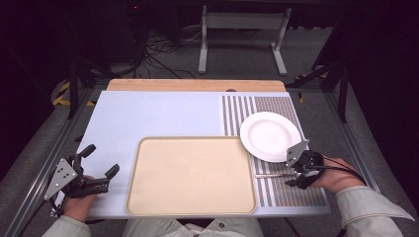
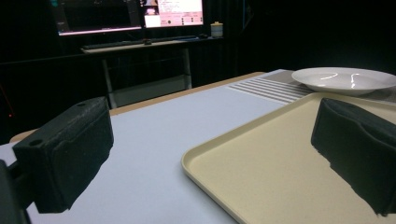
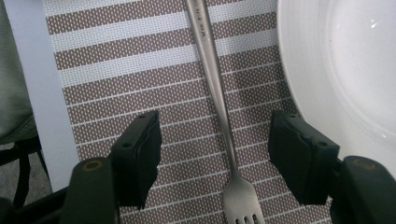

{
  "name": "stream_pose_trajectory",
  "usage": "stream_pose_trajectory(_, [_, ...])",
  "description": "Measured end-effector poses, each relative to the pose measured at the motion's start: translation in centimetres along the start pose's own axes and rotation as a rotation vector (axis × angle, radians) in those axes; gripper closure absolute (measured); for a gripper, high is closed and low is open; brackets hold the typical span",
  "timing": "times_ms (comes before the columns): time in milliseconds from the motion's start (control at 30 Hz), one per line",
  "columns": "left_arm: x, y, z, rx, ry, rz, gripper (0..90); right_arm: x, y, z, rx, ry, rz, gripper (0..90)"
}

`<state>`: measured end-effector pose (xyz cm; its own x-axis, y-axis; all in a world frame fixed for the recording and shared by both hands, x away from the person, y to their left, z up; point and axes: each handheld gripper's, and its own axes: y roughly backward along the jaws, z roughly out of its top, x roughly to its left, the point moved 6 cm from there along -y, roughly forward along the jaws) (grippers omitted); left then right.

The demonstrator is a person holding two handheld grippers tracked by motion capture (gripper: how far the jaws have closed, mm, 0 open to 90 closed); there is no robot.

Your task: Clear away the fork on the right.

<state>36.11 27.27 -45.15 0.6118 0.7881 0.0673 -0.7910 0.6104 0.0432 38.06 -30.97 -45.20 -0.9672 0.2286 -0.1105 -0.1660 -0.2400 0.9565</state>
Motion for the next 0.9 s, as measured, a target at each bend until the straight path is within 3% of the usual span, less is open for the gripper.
stream_pose_trajectory(433, [0.0, 0.1, 0.0, 0.005, -0.001, 0.006, 0.0, -0.5, -1.6, -0.3, 0.033, -0.006, 0.042, 40.9])
stream_pose_trajectory(667, [0.1, 0.5, -0.1, 0.007, -0.002, 0.014, 0.0, -1.0, -2.0, -0.5, 0.049, 0.016, 0.059, 58.5])
stream_pose_trajectory(800, [0.1, 0.5, -0.1, 0.006, 0.001, 0.015, 0.0, -1.1, -2.0, -0.6, 0.056, 0.026, 0.062, 63.6])
stream_pose_trajectory(900, [0.0, 0.5, -0.1, 0.007, 0.0, 0.017, 0.0, -1.4, -2.1, -0.7, 0.072, 0.024, 0.076, 73.4])
